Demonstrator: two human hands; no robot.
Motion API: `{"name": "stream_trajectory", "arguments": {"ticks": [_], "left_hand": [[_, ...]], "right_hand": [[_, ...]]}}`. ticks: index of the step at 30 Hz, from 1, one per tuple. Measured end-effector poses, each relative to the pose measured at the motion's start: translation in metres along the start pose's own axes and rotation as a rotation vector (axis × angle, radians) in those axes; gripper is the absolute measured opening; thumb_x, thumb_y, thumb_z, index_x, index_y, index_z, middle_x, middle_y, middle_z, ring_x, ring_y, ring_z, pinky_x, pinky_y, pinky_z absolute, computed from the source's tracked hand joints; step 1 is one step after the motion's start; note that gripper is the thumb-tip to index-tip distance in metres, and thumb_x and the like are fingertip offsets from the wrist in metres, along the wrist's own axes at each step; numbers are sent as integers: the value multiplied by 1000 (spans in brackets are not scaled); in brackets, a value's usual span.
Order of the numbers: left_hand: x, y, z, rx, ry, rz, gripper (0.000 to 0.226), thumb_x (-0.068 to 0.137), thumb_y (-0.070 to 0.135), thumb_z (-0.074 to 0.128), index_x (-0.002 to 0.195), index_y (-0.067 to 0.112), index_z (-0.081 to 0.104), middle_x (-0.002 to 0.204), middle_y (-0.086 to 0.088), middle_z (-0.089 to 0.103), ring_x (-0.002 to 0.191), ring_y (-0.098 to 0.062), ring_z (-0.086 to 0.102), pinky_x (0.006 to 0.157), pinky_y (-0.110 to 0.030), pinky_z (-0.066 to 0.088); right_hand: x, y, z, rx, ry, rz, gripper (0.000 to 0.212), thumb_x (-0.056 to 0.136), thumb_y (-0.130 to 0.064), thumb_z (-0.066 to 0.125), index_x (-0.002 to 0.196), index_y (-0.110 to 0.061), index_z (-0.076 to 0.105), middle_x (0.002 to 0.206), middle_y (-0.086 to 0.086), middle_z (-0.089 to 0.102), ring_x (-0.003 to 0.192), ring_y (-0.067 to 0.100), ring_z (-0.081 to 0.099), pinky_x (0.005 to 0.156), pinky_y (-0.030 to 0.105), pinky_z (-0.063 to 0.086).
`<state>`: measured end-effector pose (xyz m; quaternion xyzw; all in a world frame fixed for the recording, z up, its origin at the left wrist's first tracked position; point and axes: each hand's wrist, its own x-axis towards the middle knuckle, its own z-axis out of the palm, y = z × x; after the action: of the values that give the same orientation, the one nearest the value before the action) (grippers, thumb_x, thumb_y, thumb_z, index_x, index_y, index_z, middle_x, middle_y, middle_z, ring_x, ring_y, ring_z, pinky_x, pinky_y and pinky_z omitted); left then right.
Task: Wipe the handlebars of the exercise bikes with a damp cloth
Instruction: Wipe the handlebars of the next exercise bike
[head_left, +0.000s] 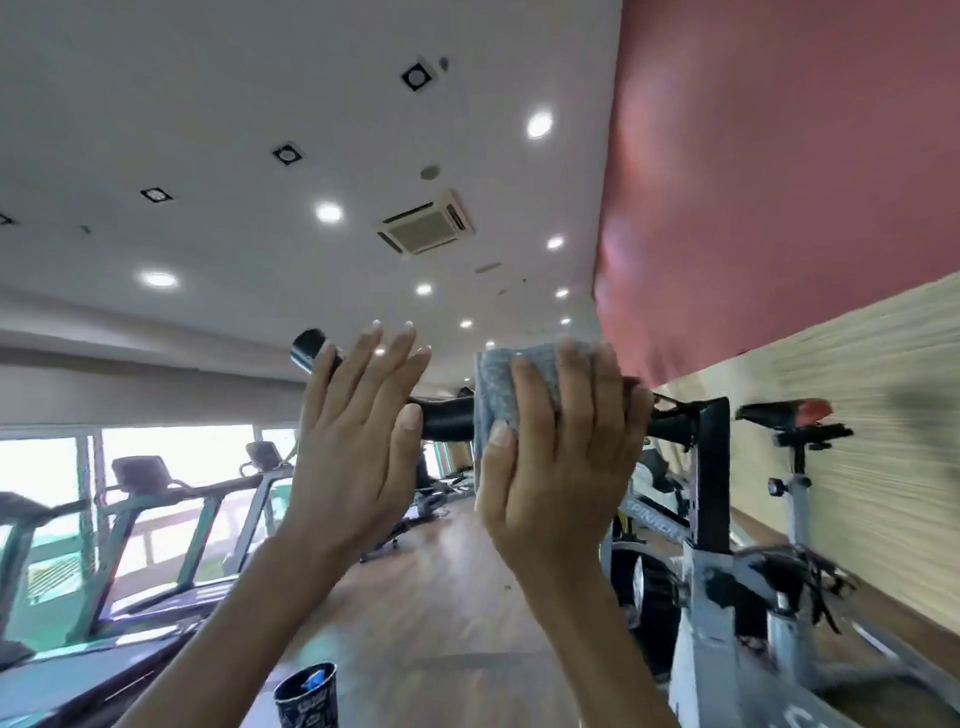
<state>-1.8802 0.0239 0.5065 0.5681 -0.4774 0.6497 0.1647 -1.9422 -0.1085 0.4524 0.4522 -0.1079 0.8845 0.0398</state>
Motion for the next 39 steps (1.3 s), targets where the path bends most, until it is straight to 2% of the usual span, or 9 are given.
{"name": "stream_trajectory", "arguments": {"ticks": [2, 5, 8, 13, 18, 22, 29, 35, 39], "left_hand": [[-1, 5, 2, -7, 35, -14, 53, 103, 28, 18, 113, 8, 65, 121, -7, 65, 121, -29, 54, 111, -52, 30], [1, 15, 2, -49, 69, -98, 41, 99, 22, 26, 86, 9, 63, 89, -4, 64, 93, -30, 58, 101, -48, 36], [7, 20, -5, -99, 22, -144, 35, 96, 19, 31, 80, 10, 61, 82, -3, 61, 84, -26, 52, 98, -41, 32], [19, 14, -32, -199, -250, -126, 28, 92, 18, 39, 82, 12, 65, 87, -2, 64, 87, -26, 55, 97, -35, 31], [39, 0, -53, -251, -519, -59, 29, 93, 19, 39, 94, 11, 67, 99, -4, 67, 98, -24, 57, 97, -37, 34], [57, -34, -58, -173, -697, 15, 28, 96, 22, 39, 98, 14, 66, 107, -1, 65, 113, -24, 59, 112, -49, 17], [67, -34, -66, -146, -862, 26, 16, 92, 15, 45, 96, 12, 60, 92, -3, 59, 97, -26, 56, 109, -53, 26], [75, -36, -68, -151, -954, 33, 16, 88, 15, 50, 100, 13, 61, 96, -1, 59, 98, -25, 57, 111, -51, 20], [77, -41, -70, -226, -896, 10, 31, 96, 15, 33, 107, 12, 61, 98, 1, 61, 98, -22, 58, 109, -46, 23]], "right_hand": [[8, 2, -13, -41, -114, -110, 39, 95, -30, 39, 122, -13, 61, 126, 11, 59, 121, 33, 51, 114, 49, 29], [31, 7, -34, -82, -256, -117, 35, 90, -31, 43, 105, -12, 68, 99, 8, 67, 95, 29, 57, 94, 43, 44], [57, 4, -46, -85, -501, -125, 28, 87, -30, 46, 93, -11, 66, 81, 3, 61, 78, 26, 54, 81, 37, 42], [91, 3, -55, -67, -899, -23, 25, 88, -32, 46, 86, -14, 63, 69, -5, 49, 70, 18, 47, 80, 34, 39], [112, -15, -49, -242, -1128, 78, 24, 88, -30, 43, 82, -15, 60, 71, -4, 52, 72, 19, 50, 86, 35, 36], [122, -29, -48, -401, -1295, 137, 28, 91, -30, 41, 90, -13, 64, 80, 3, 61, 82, 28, 58, 99, 42, 37], [119, -67, -39, -342, -1571, 87, 41, 100, -37, 36, 119, -11, 61, 112, 6, 65, 104, 24, 59, 108, 46, 33], [136, -52, -44, -577, -1457, 284, 32, 94, -24, 36, 103, -10, 64, 106, 6, 66, 113, 27, 57, 114, 49, 27], [116, -92, -29, -424, -1588, 232, 40, 103, -32, 30, 118, -13, 62, 114, 3, 64, 115, 26, 56, 114, 45, 26]]}}
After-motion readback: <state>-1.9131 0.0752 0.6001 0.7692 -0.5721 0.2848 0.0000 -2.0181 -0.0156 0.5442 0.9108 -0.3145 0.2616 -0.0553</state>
